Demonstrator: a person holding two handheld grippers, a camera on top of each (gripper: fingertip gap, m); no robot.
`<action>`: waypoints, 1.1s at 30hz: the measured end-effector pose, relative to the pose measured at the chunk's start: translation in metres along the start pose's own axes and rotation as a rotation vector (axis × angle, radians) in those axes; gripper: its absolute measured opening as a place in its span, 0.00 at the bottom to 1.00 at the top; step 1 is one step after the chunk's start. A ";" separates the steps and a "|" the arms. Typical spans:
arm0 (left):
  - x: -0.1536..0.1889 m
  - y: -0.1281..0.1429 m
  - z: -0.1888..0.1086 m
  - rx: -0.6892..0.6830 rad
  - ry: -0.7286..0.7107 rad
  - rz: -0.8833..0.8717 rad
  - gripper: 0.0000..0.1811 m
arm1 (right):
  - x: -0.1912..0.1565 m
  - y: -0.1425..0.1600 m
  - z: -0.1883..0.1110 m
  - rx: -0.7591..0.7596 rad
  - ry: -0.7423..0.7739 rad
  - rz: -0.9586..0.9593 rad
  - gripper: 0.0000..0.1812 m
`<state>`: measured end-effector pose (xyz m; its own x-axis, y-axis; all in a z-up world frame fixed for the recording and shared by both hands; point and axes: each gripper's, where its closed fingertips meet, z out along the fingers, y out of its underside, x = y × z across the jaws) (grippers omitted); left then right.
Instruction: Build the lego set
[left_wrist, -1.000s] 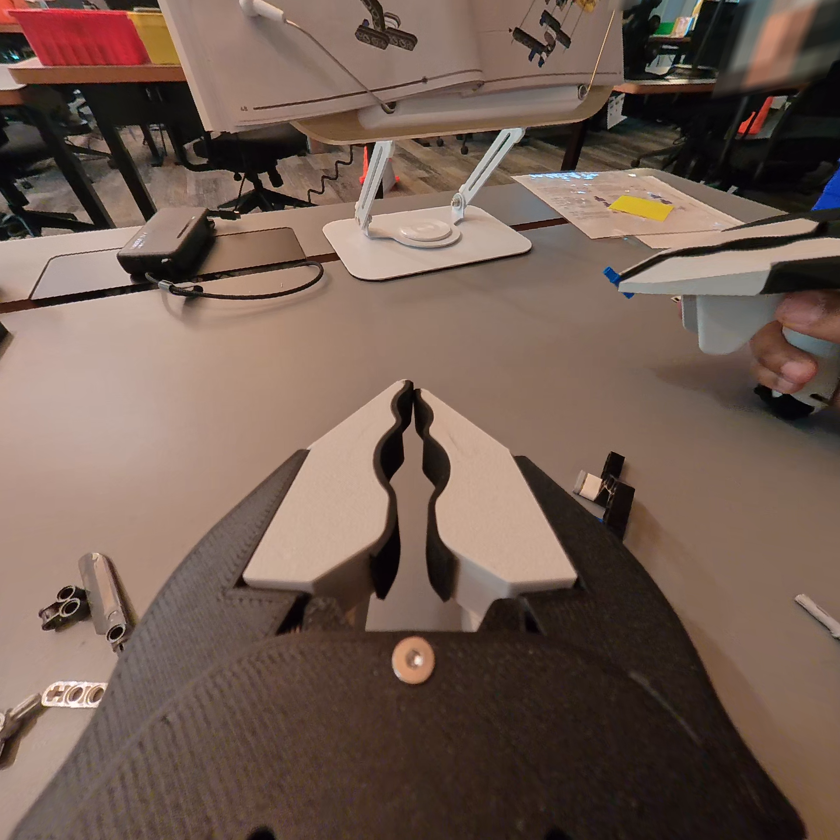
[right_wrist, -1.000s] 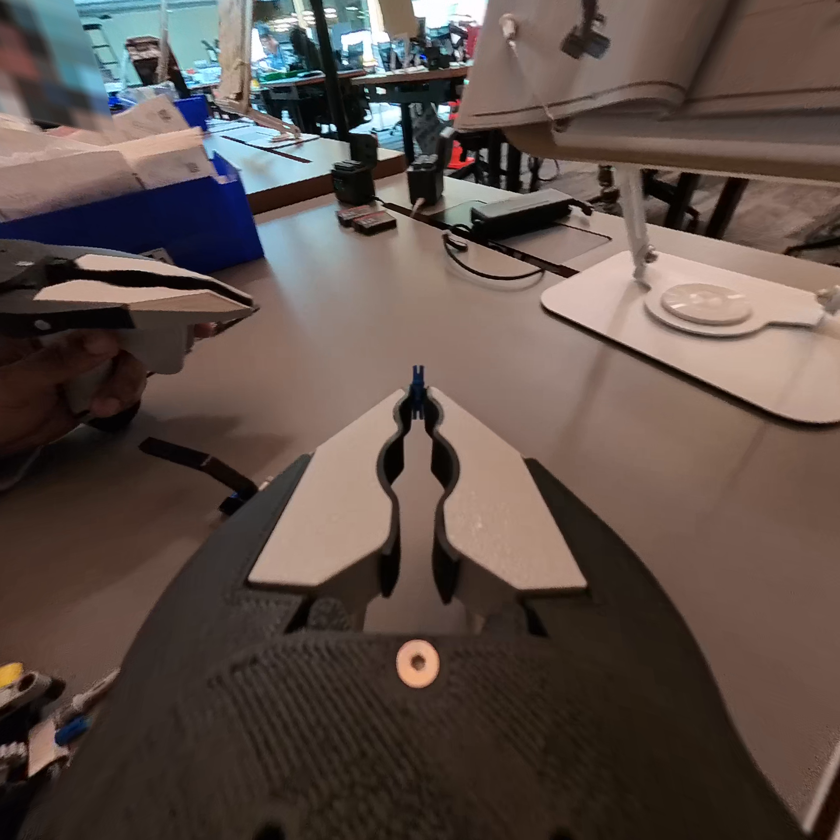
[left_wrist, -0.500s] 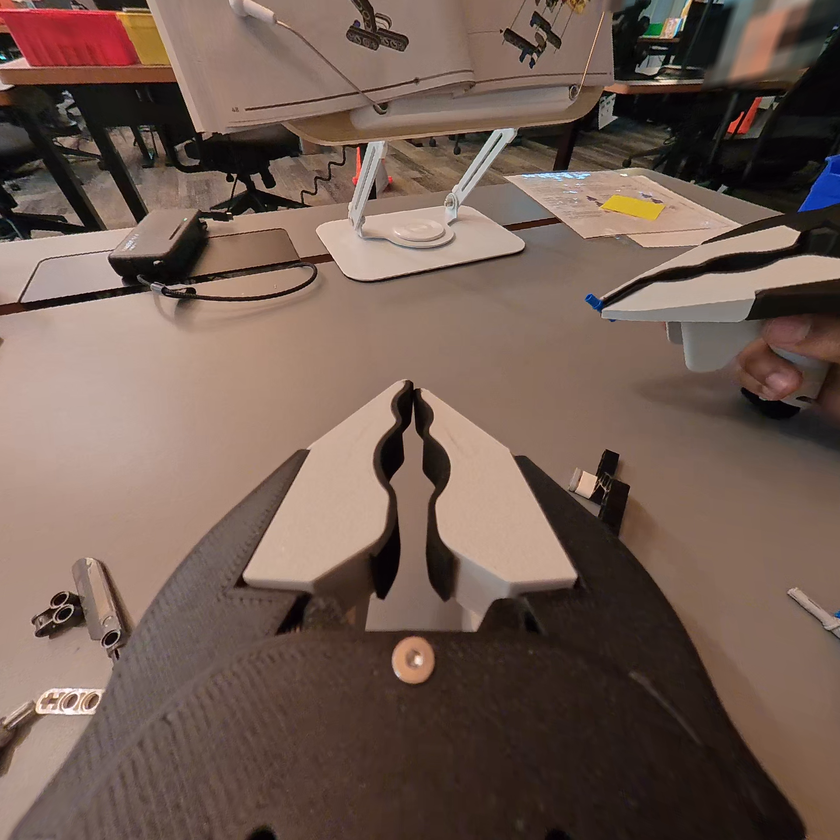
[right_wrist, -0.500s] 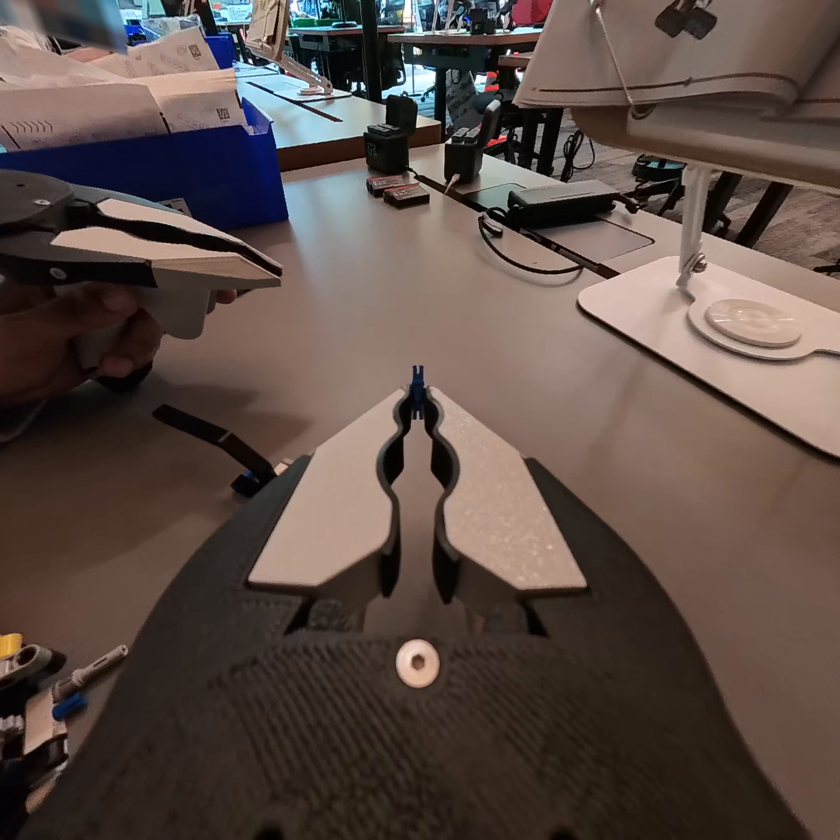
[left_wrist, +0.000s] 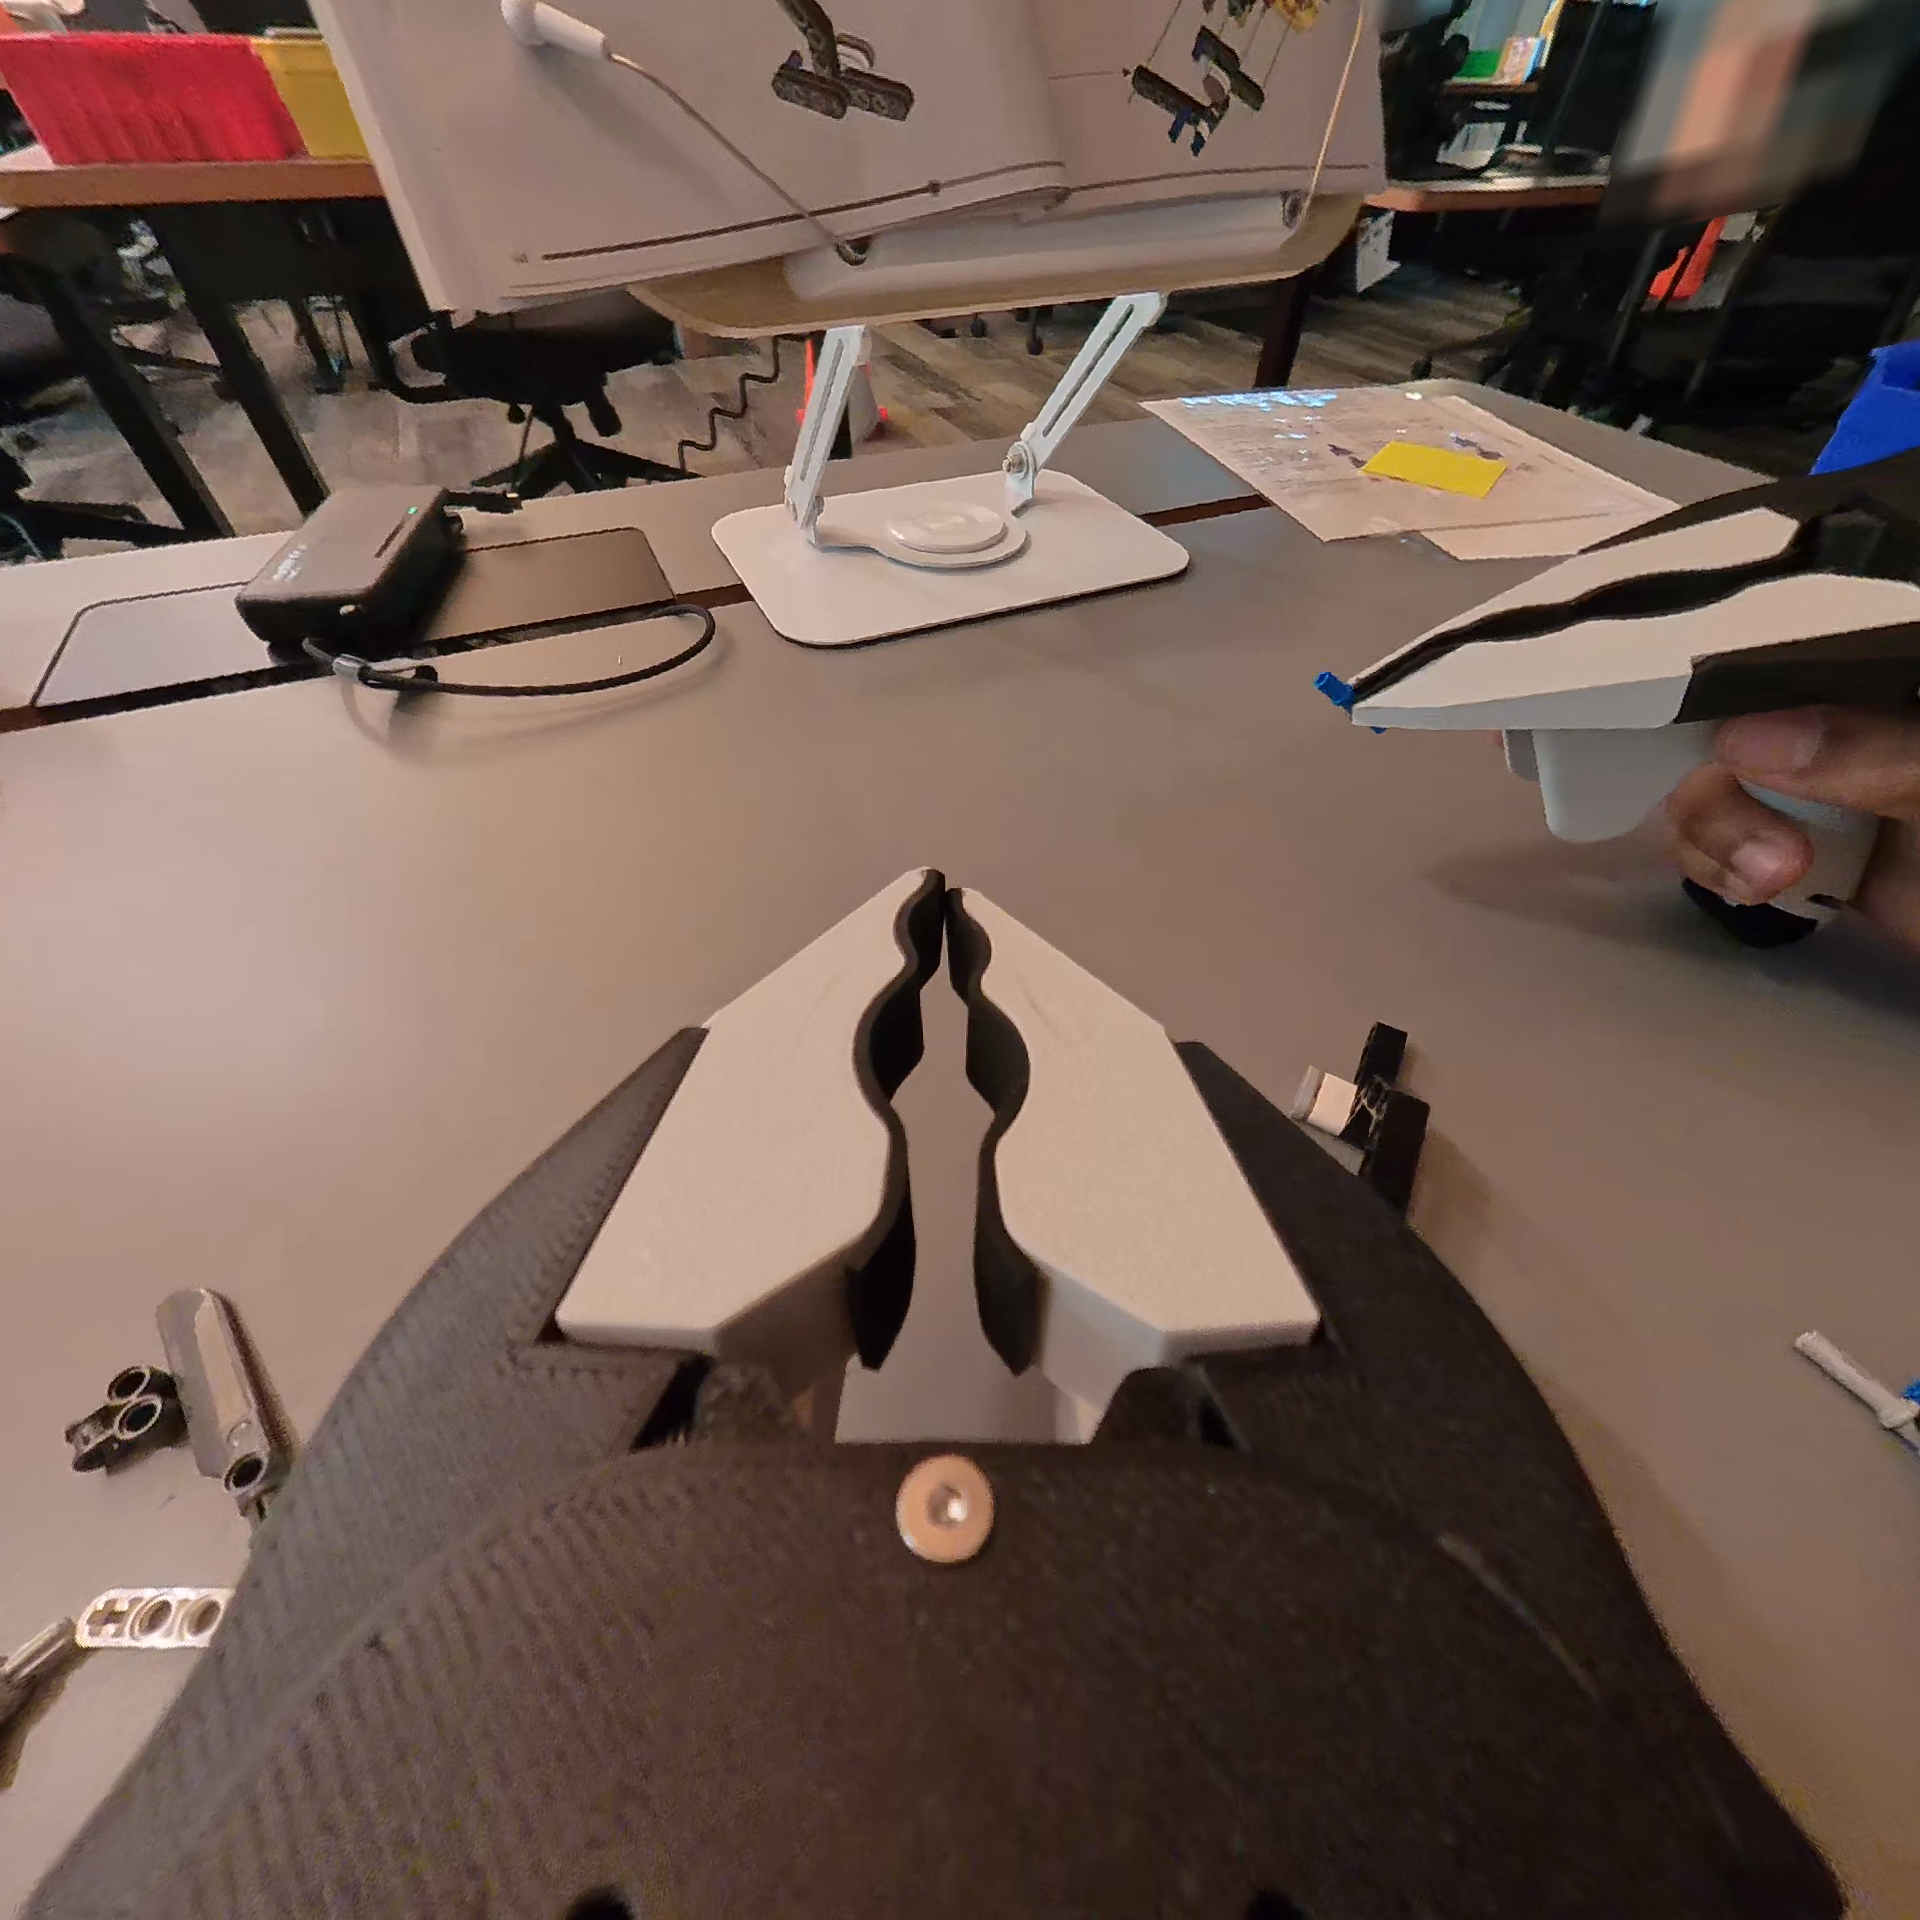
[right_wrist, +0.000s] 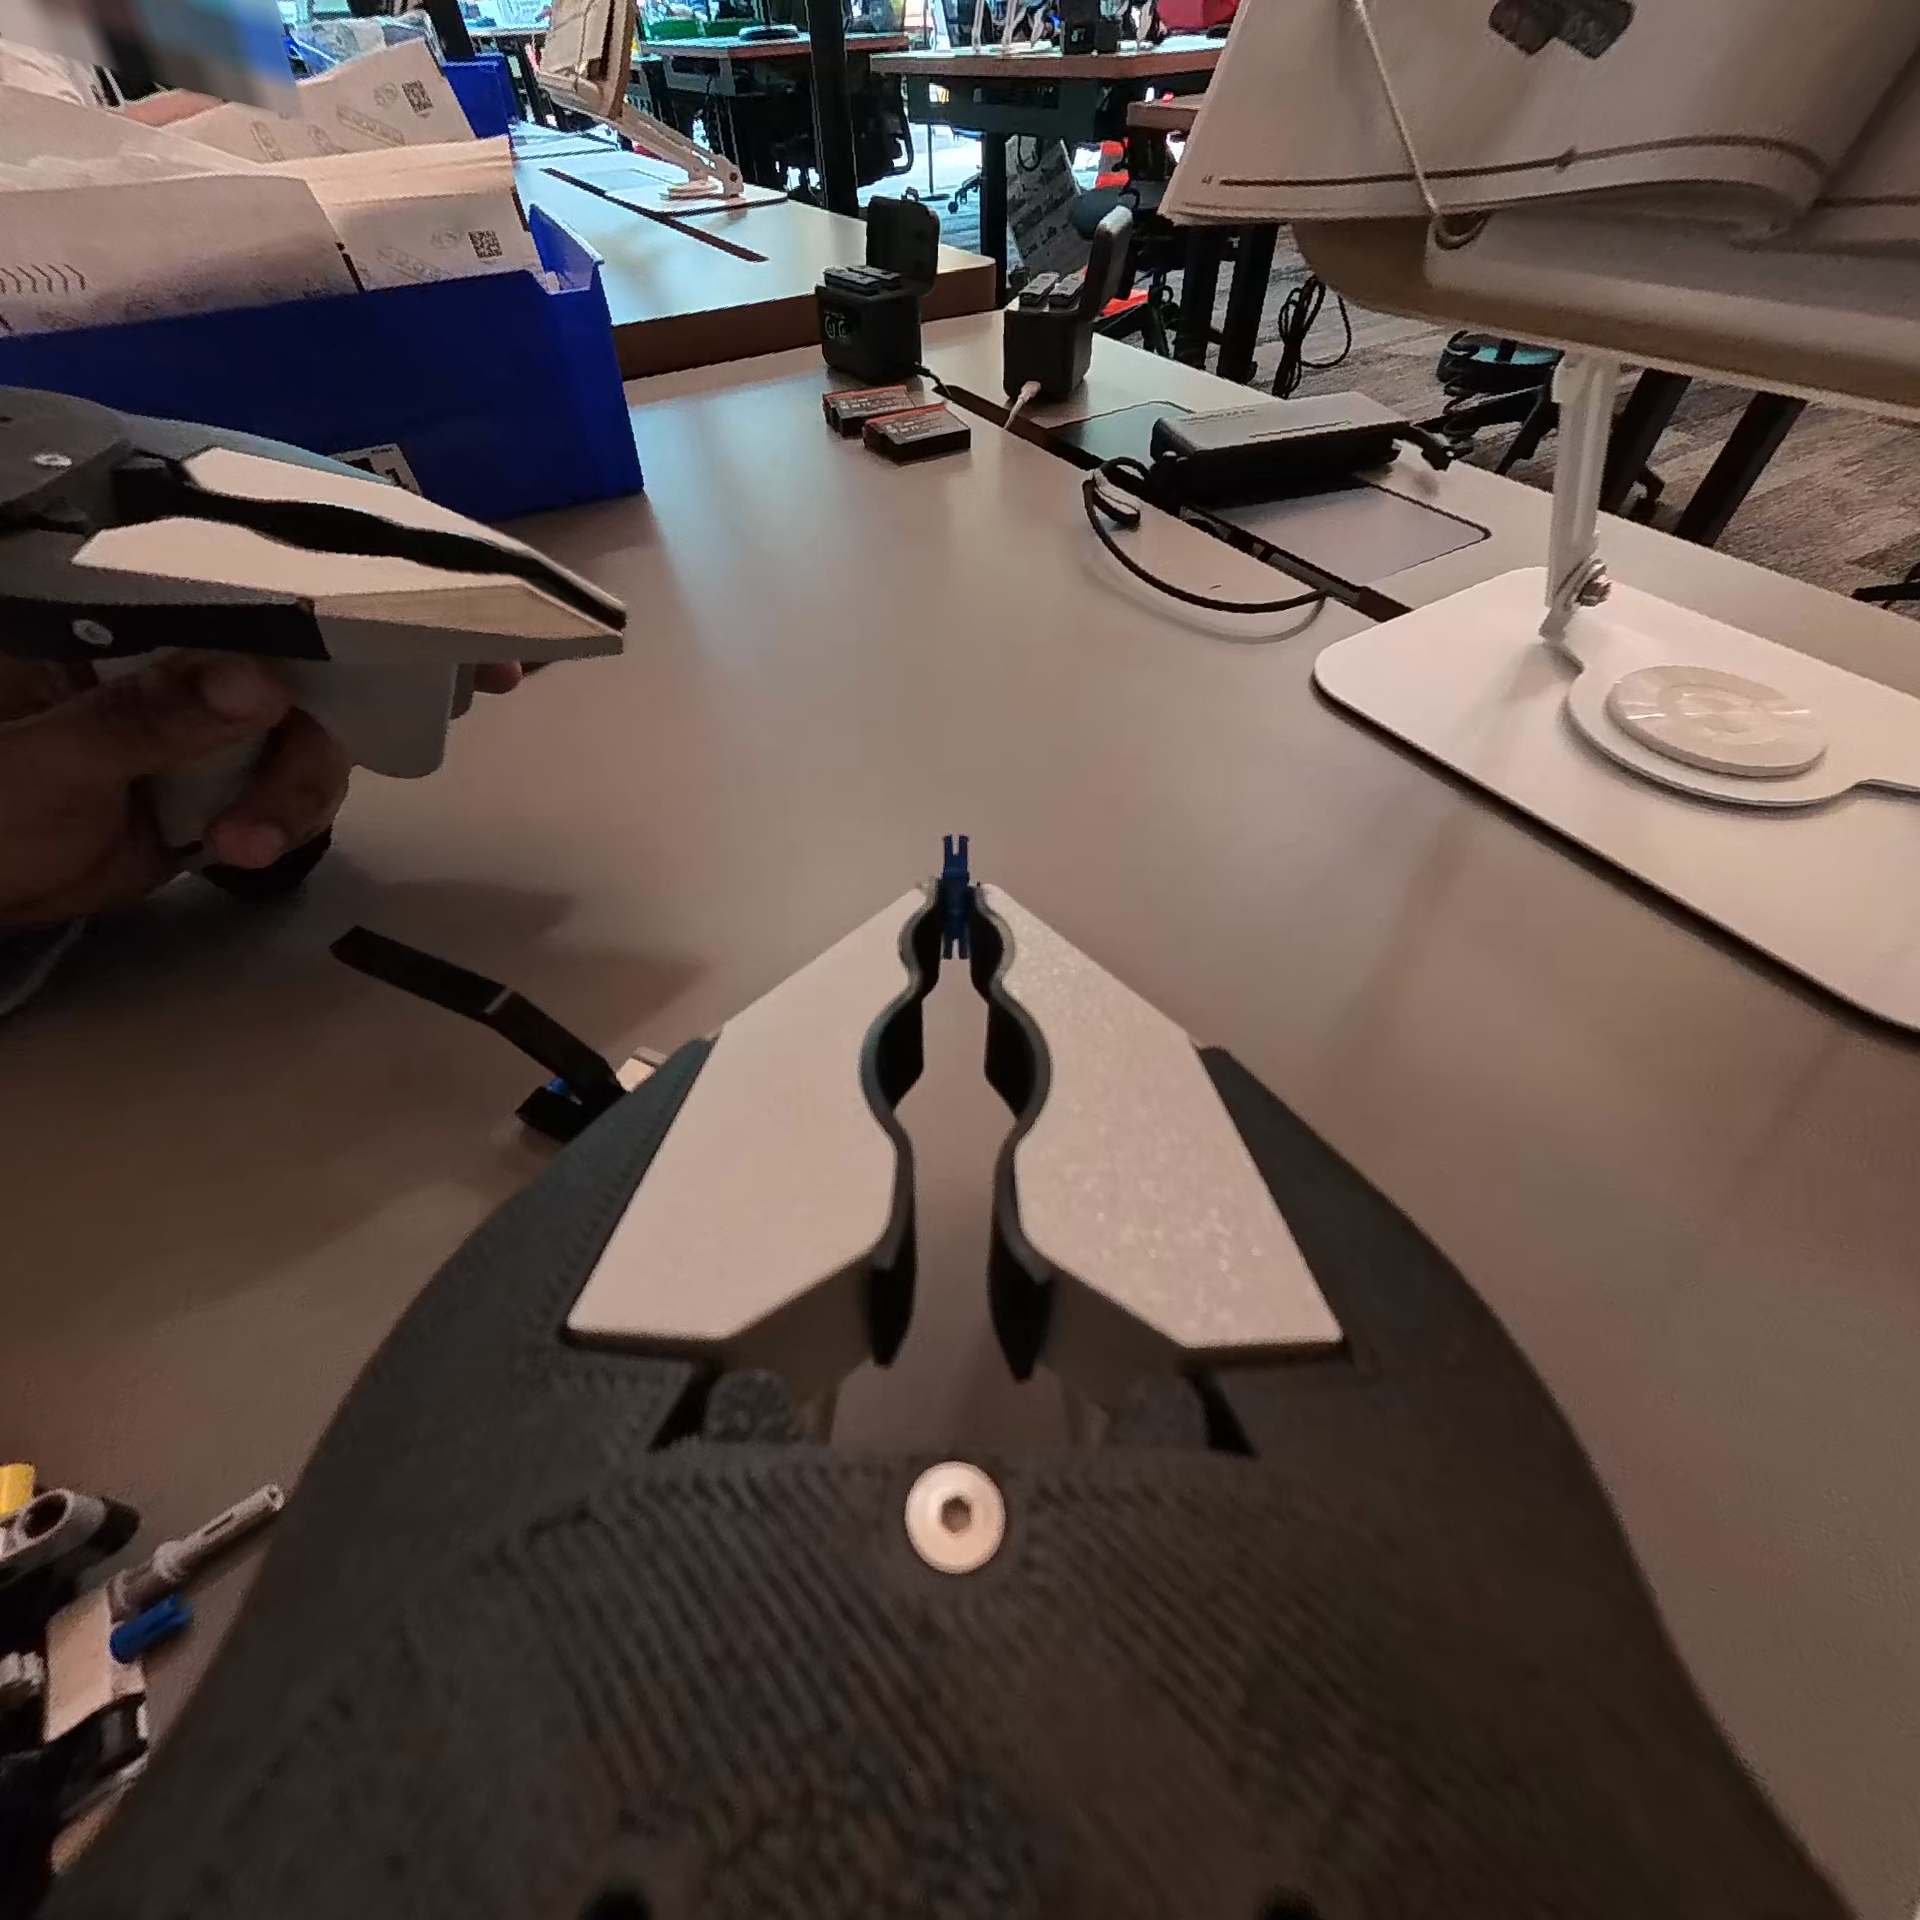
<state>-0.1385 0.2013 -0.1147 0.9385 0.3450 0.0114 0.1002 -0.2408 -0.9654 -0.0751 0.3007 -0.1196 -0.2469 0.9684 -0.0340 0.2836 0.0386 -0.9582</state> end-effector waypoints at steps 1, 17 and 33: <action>0.002 0.000 0.000 -0.004 -0.001 0.017 0.00 | 0.000 0.000 0.000 0.002 0.001 0.004 0.01; 0.018 0.007 0.005 -0.046 -0.005 0.171 0.00 | 0.002 0.000 0.000 -0.001 -0.002 0.020 0.01; 0.008 -0.004 -0.003 0.031 0.051 0.021 0.00 | -0.047 0.052 0.010 -0.334 -0.237 -0.063 0.02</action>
<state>-0.1303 0.2020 -0.1103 0.9558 0.2938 0.0037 0.0711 -0.2189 -0.9731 -0.0584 0.2546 -0.1703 -0.4687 0.8797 -0.0803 0.5367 0.2114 -0.8169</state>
